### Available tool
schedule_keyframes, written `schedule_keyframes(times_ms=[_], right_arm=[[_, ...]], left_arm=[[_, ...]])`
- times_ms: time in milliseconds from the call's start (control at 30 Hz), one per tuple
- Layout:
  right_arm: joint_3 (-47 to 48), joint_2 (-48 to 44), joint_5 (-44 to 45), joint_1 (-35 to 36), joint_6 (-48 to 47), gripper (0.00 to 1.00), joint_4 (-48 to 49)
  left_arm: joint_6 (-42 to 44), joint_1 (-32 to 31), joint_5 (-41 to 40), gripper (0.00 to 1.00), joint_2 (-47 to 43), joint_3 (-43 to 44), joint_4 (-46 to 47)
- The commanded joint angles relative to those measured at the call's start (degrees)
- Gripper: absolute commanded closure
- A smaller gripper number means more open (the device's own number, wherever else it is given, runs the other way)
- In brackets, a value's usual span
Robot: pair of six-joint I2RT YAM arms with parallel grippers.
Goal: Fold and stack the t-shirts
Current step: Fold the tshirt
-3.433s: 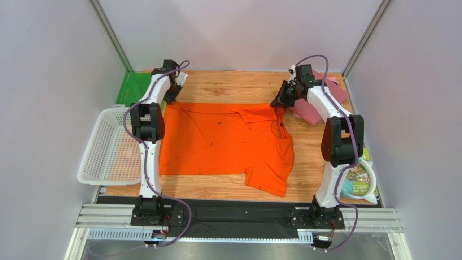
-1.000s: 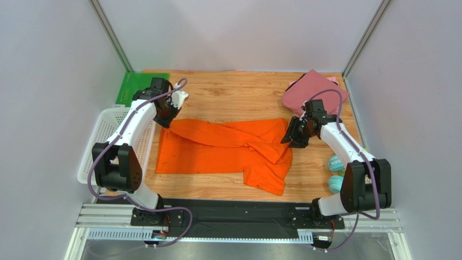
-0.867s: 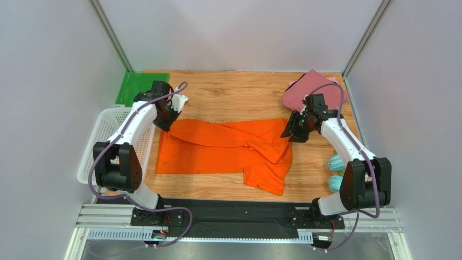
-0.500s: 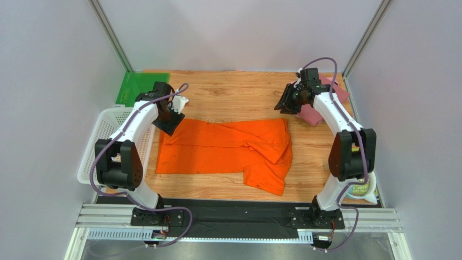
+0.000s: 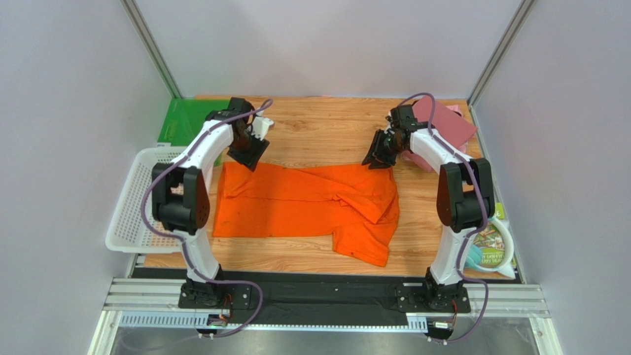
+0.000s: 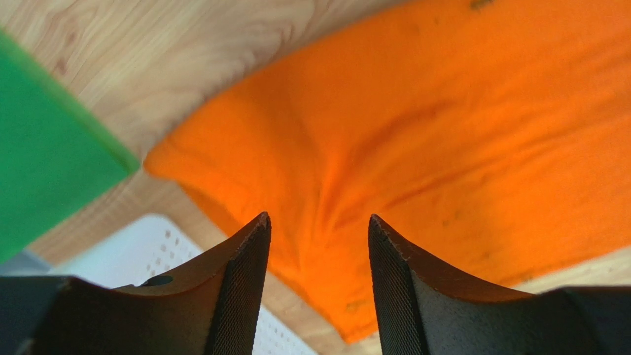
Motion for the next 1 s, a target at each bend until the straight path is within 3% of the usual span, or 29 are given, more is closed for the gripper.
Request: schedule_keyframes(times_ms=[0,267,700,967], right_arm=[[1.6,1.7,0.9,-0.2,0.0,0.66,1.0],[1.5,3.1,4.0,-0.6,-1.9,0.67,-0.1],[0.8,7.6,5.9,-4.6,-2.4,0.68,0.3],[9.3,13.9,5.0,-8.0,-2.2,0.69,-0.8]], left_arm=[[-3.0,0.2,3.0,0.43,10.3,9.0,-2.4],[-2.5,2.3,0.4,0.46,17.9,13.6,-4.7],[1.9,7.7,-4.5,0.48,18.3,10.5,-2.3],[1.3,8.1,-8.5,0.48,25.7,21.0,-3.7]])
